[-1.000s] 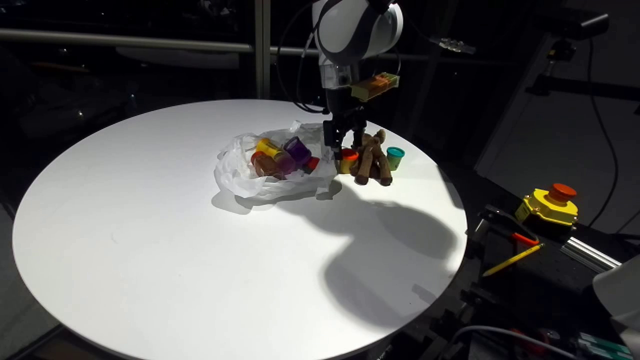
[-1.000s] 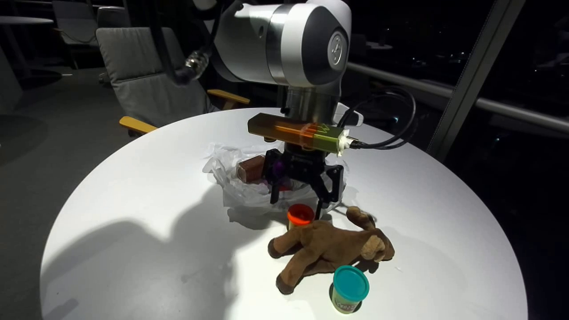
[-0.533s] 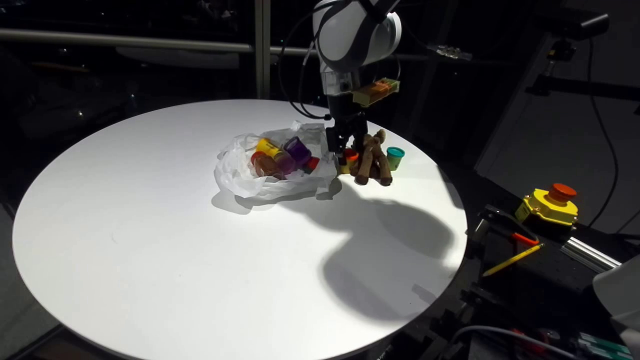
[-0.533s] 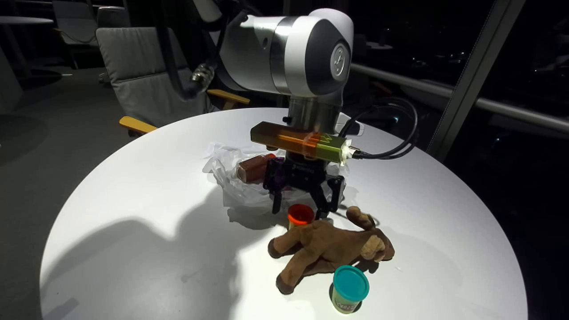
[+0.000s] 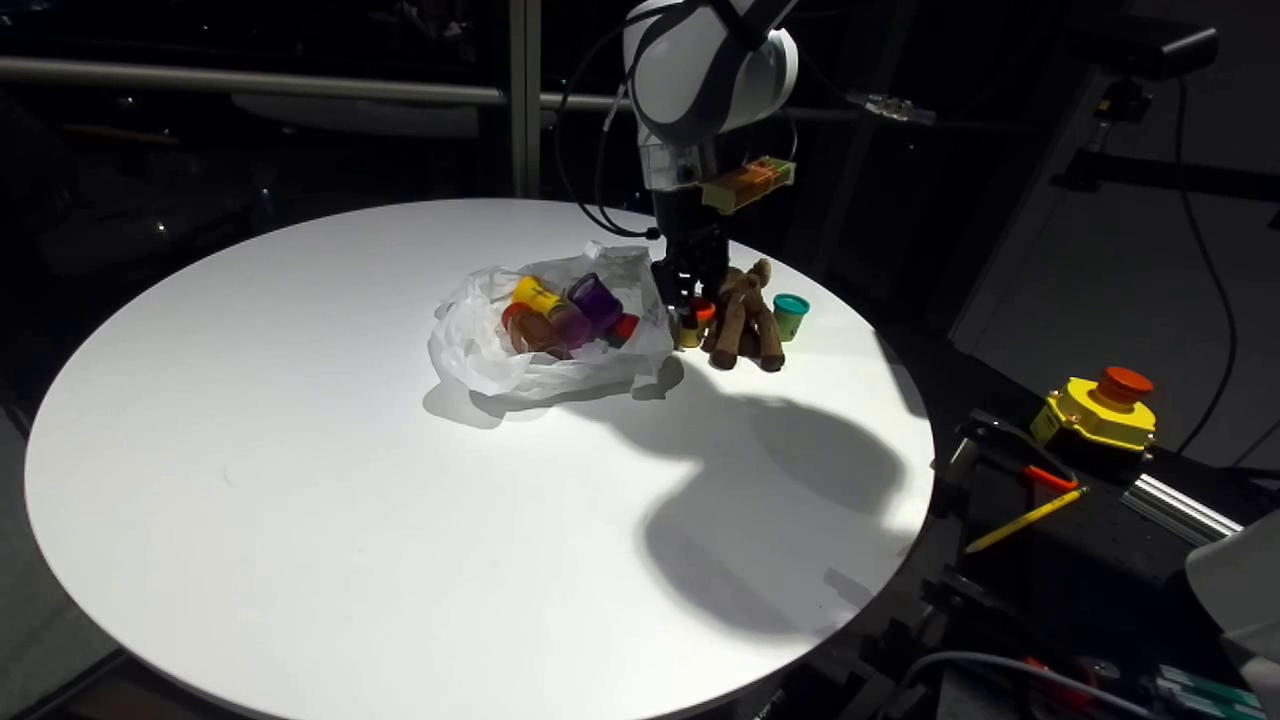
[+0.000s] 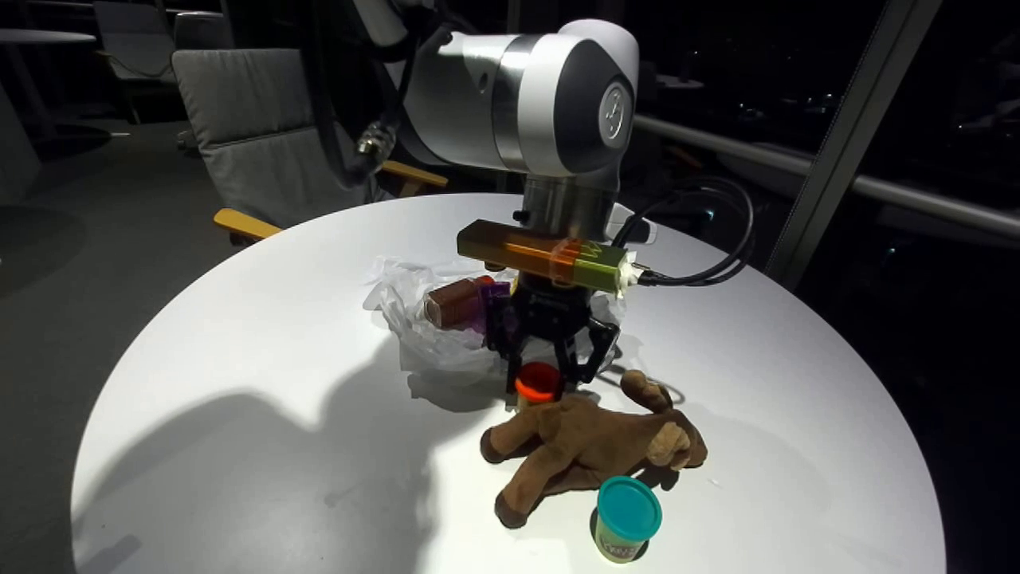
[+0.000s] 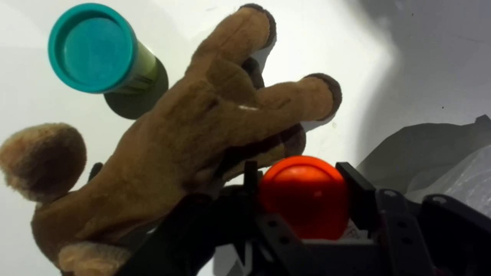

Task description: Put all the objects on the table in the white plastic bag

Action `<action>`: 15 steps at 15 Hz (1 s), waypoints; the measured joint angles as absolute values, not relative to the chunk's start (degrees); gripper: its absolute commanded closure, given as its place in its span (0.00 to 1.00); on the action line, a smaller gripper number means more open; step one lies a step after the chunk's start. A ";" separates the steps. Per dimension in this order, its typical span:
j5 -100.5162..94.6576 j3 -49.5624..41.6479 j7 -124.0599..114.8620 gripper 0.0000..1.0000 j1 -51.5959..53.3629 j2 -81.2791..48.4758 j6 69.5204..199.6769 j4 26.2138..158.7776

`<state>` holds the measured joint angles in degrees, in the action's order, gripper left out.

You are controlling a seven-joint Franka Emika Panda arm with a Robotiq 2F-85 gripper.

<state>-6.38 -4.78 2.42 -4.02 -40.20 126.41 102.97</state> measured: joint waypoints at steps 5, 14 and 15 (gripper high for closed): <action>-6.37 -4.20 2.42 0.72 -3.98 -34.62 125.99 104.87; -1.72 -1.24 0.40 0.72 -2.97 -29.70 125.32 101.21; -1.65 -1.25 -0.17 0.72 -2.92 -31.00 125.32 100.01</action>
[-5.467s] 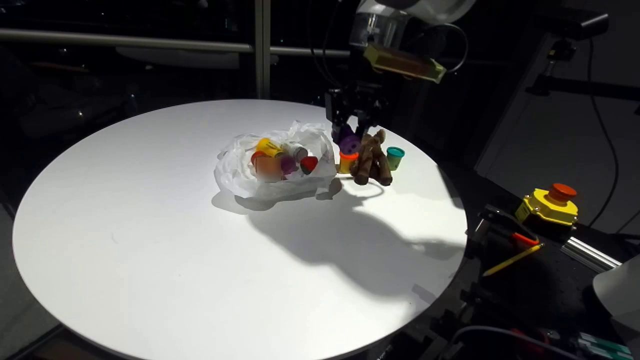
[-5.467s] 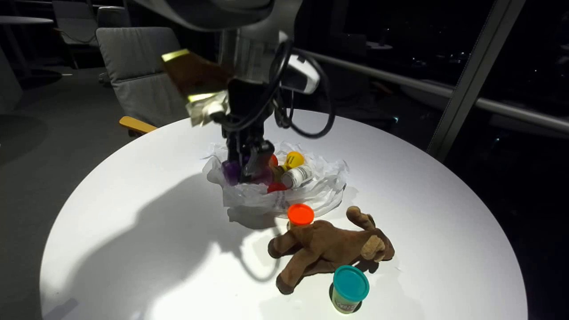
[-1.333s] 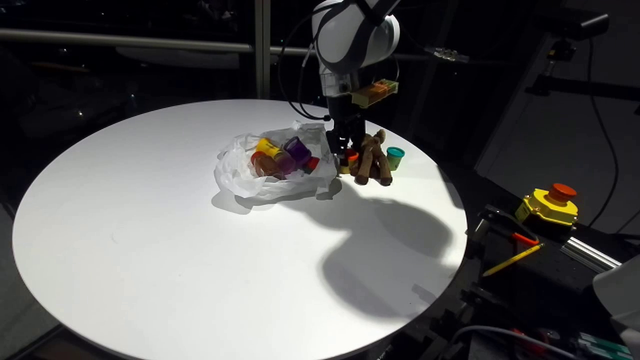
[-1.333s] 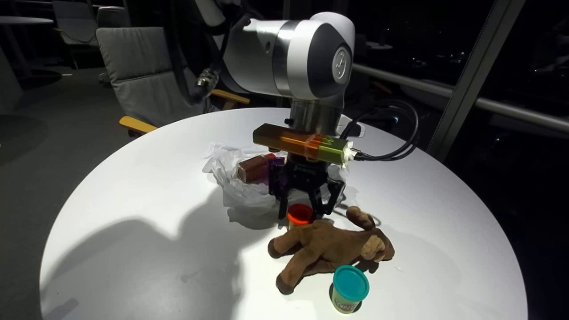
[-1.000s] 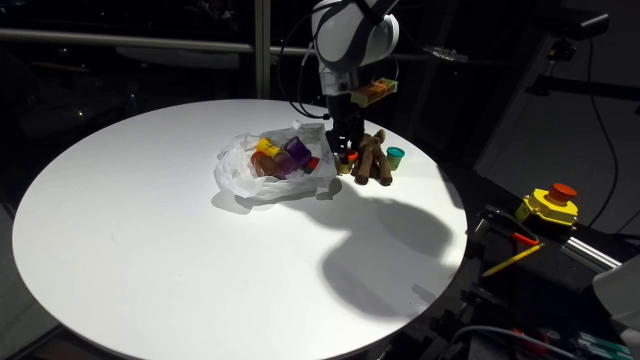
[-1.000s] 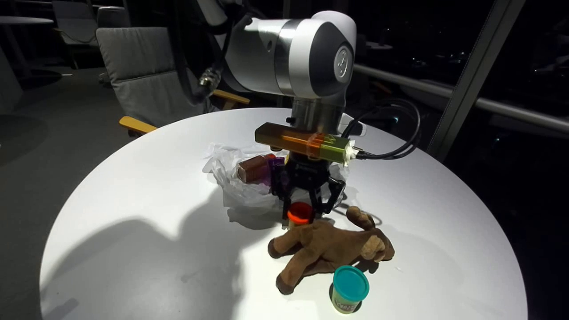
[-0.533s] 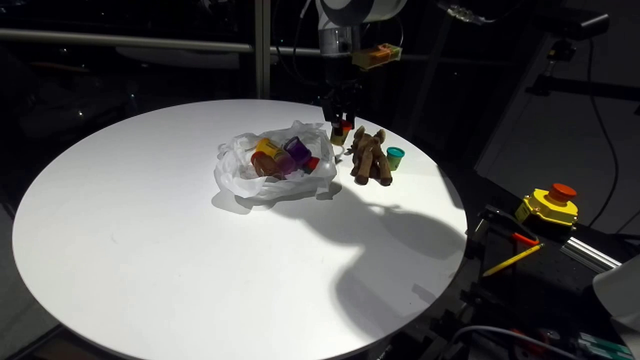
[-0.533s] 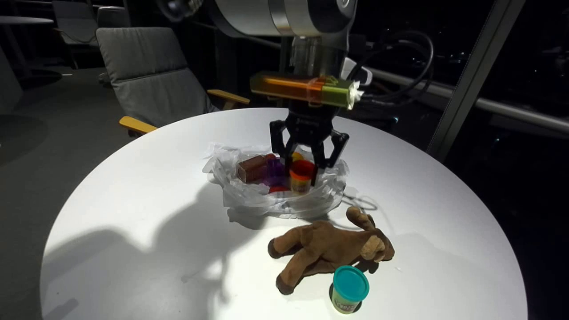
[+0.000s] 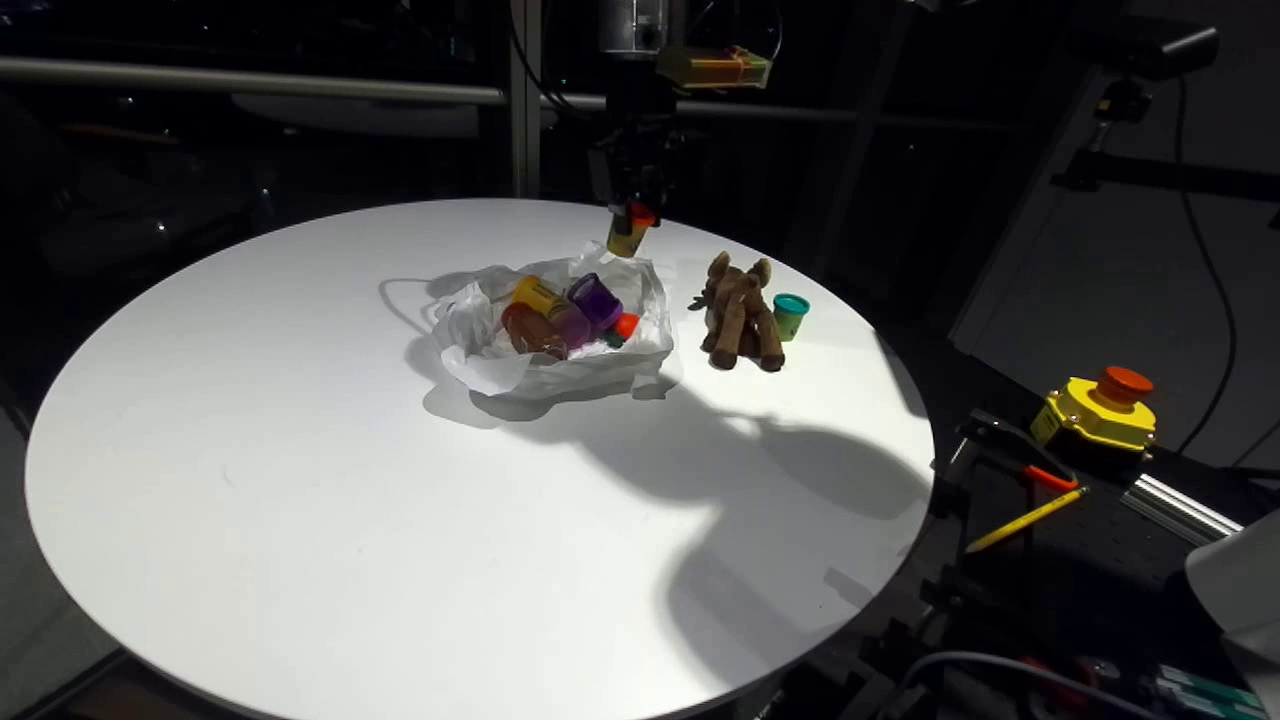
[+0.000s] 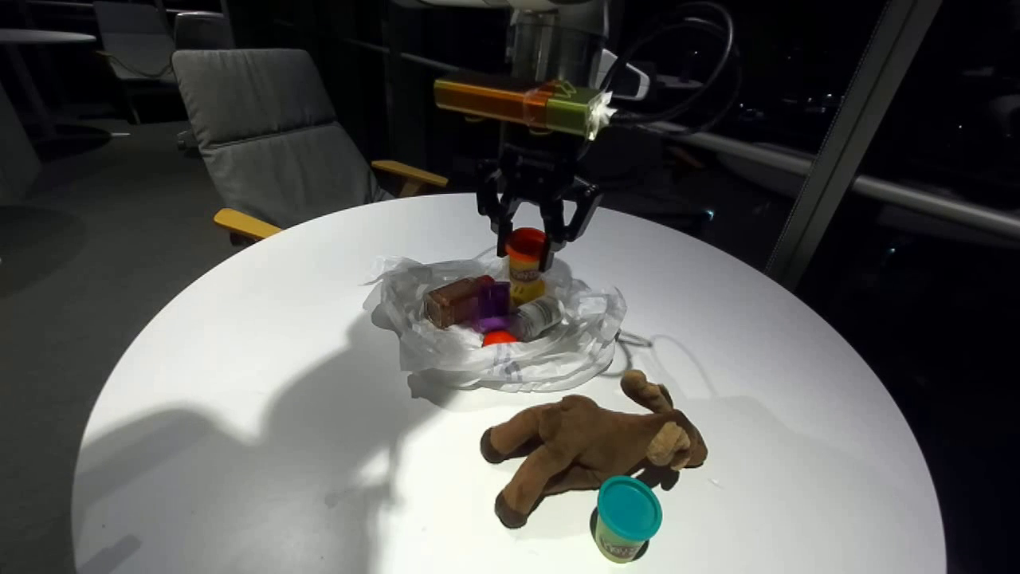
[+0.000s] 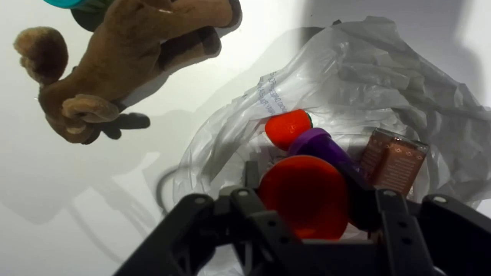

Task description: Put all the objects on the table in the white plastic bag

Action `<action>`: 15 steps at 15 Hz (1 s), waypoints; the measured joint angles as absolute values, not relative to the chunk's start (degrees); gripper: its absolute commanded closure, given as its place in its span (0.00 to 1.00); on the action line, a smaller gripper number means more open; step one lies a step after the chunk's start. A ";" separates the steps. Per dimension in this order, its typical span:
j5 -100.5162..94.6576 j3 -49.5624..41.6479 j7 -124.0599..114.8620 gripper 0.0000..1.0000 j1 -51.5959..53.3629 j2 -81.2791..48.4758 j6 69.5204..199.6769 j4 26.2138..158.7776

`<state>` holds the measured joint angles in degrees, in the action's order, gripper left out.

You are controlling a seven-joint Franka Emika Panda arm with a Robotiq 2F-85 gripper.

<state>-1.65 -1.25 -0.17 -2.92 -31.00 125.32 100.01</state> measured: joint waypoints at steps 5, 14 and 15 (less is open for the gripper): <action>-1.74 -2.04 -3.58 0.72 -2.62 -38.88 125.31 93.99; -4.43 -4.78 -7.86 0.14 -0.85 -44.54 122.84 89.27; -4.47 -4.79 -7.89 0.08 -0.73 -44.95 122.38 89.11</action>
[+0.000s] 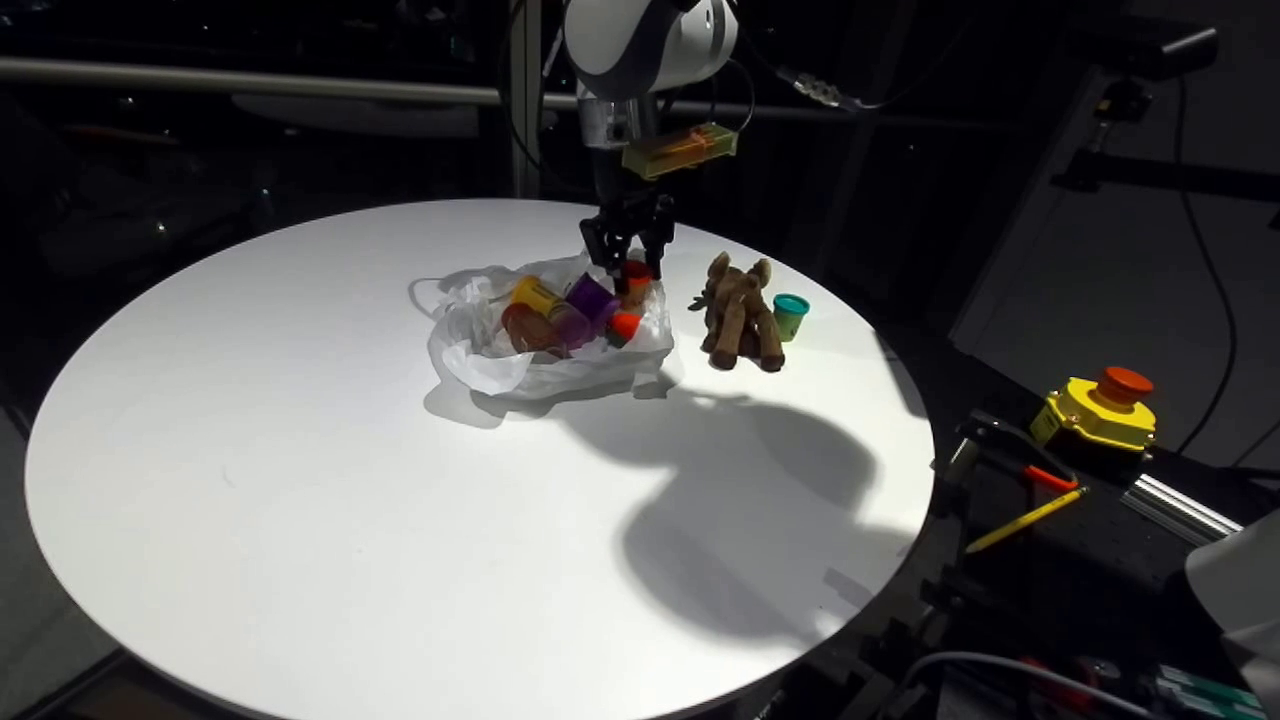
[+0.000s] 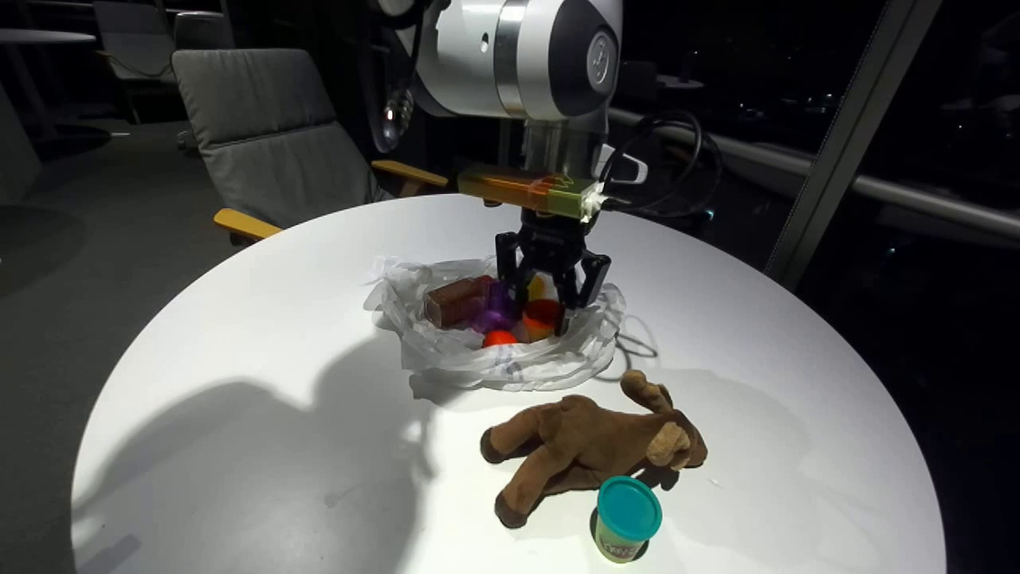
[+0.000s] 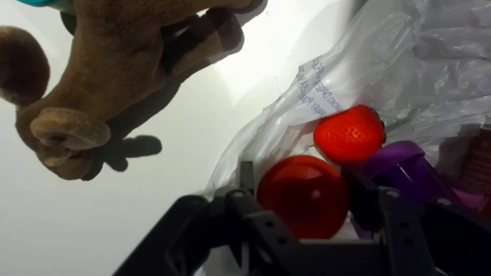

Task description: Put all the objects on the table in the white plastic bag

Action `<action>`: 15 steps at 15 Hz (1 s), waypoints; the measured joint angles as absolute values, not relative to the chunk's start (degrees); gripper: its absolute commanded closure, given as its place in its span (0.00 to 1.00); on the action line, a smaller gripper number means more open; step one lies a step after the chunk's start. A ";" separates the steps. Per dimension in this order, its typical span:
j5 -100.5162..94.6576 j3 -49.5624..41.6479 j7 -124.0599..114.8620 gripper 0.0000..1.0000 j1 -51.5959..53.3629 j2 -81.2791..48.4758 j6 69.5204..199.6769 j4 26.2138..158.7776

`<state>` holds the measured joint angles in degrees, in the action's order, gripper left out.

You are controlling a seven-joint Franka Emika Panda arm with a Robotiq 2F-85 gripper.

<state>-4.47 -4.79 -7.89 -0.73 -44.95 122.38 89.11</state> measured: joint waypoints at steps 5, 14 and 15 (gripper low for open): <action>-4.12 -4.85 -7.89 0.00 -0.95 -43.61 122.15 89.00; 5.16 -6.37 -8.25 0.00 -8.16 -27.04 123.51 107.76; 7.46 -6.38 -8.19 0.00 -9.14 -25.55 124.66 111.00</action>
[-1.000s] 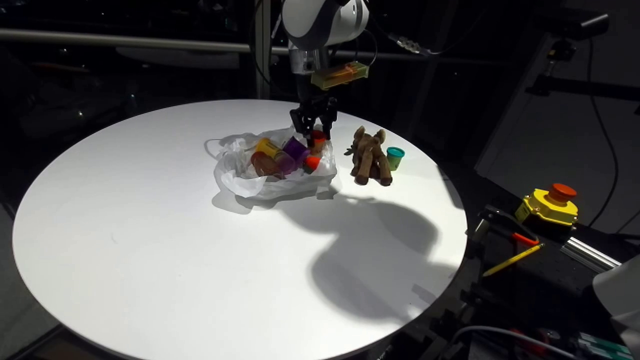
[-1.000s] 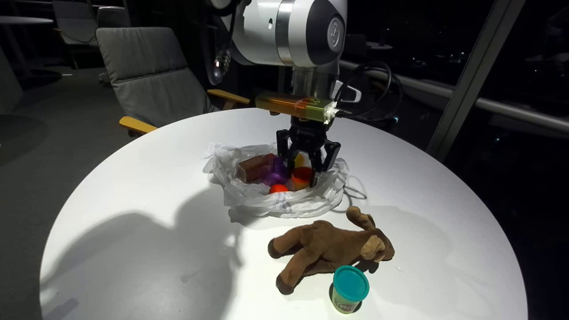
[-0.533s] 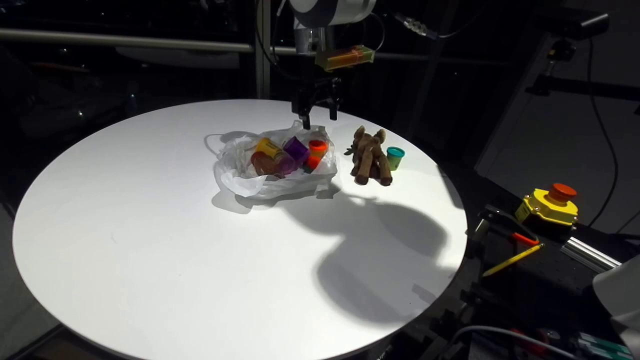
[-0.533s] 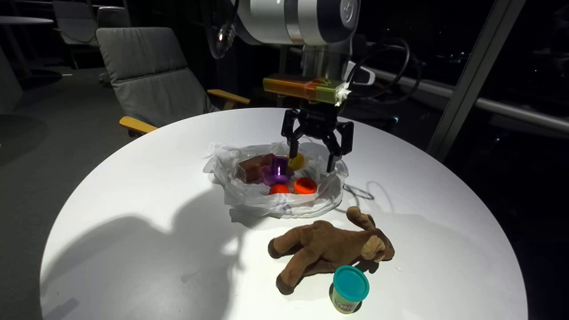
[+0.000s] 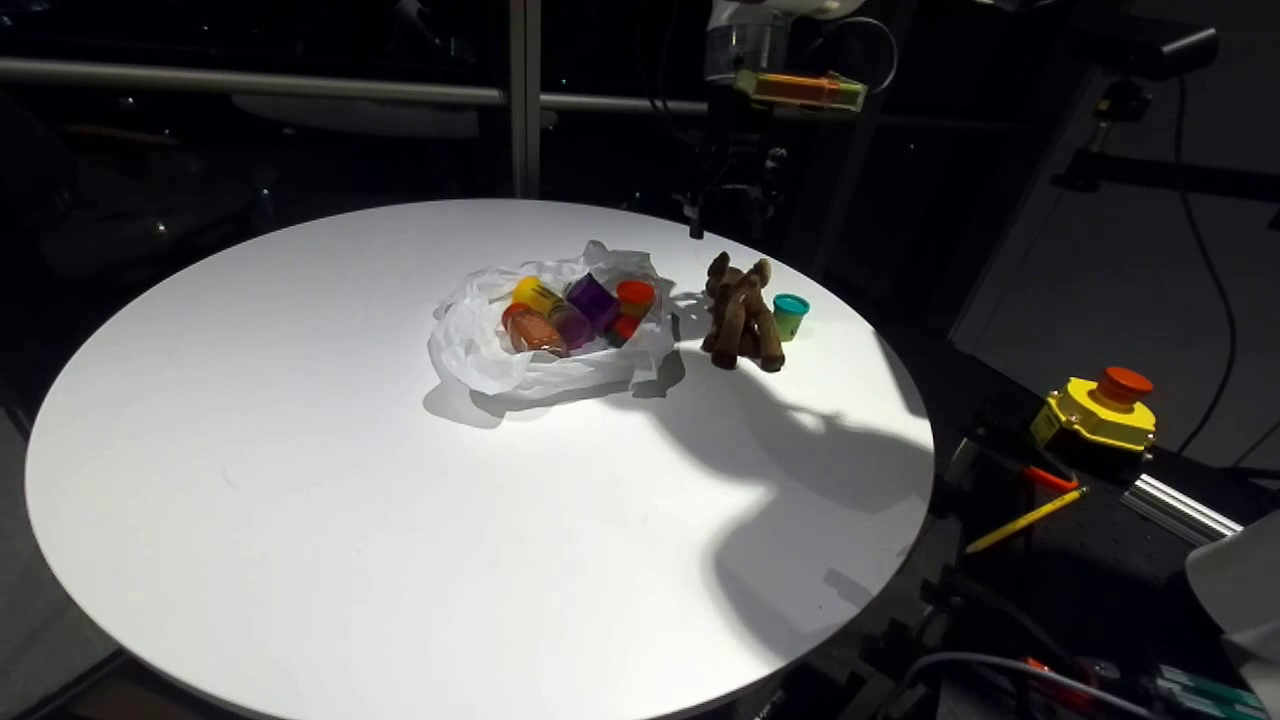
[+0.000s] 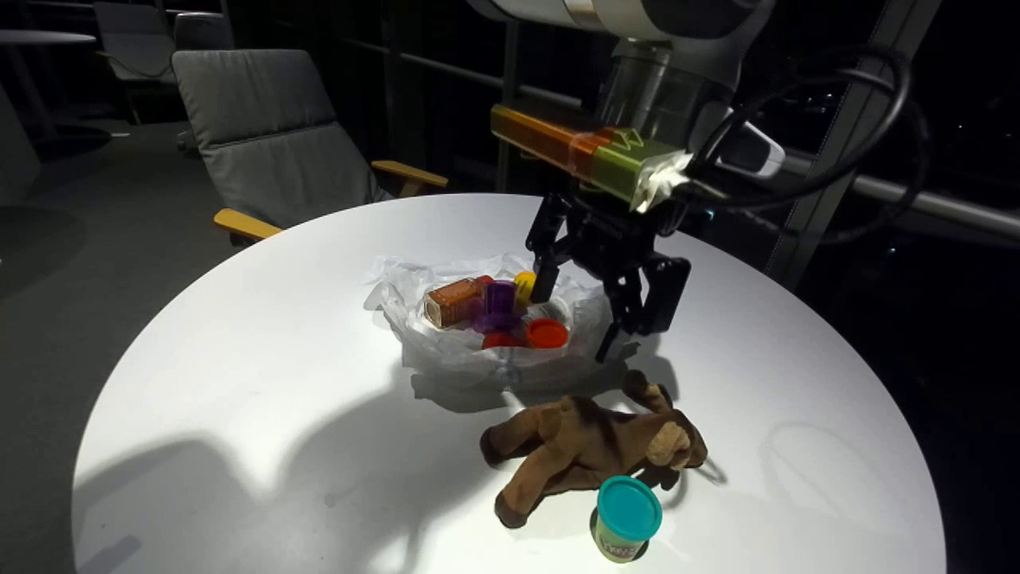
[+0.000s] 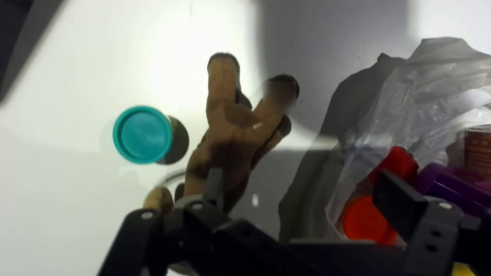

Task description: Put all the objects on the table in the white plastic bag

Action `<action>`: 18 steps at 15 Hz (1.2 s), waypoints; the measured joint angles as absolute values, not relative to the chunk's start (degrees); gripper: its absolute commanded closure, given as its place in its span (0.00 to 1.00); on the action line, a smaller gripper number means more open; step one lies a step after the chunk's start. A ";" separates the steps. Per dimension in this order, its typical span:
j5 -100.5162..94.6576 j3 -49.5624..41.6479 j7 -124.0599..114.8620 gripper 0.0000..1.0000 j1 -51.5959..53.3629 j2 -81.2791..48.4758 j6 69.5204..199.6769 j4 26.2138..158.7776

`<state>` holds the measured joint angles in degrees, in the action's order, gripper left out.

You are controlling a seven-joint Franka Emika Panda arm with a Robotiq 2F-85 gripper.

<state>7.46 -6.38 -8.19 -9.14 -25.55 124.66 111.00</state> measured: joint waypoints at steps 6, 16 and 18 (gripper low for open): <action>22.71 -6.36 -5.41 0.00 -13.14 -20.35 131.94 122.06; 17.05 -6.67 -13.09 0.00 -9.39 -24.16 139.06 122.74; 14.98 -6.82 -15.62 0.00 -7.97 -26.11 139.73 122.77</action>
<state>14.98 -6.82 -15.62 -7.97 -26.11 139.73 122.77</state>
